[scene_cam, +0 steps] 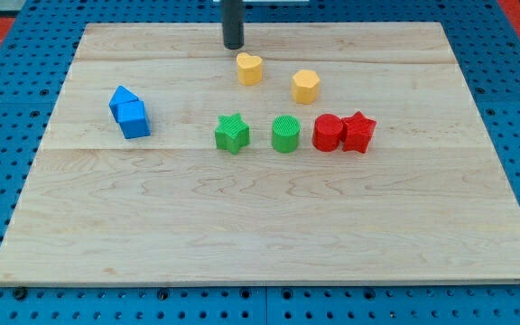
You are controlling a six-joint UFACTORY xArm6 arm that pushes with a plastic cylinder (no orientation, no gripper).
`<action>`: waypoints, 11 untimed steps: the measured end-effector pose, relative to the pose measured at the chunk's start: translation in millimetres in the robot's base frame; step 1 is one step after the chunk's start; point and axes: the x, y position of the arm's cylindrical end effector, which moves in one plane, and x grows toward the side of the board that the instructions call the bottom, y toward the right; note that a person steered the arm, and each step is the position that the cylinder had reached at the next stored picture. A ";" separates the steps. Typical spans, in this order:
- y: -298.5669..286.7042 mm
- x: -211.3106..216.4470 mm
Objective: Move the blue blocks slightly towards the center of the board
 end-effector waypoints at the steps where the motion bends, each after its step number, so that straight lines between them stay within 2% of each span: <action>1: -81.5 10.0; 2: -174.1 43.9; 3: -208.0 116.8; 4: -178.9 143.9; 5: -136.5 142.7; 6: -121.3 127.2; 8: -120.7 109.2; 9: -160.3 115.2; 10: -149.6 163.0; 11: -118.7 188.2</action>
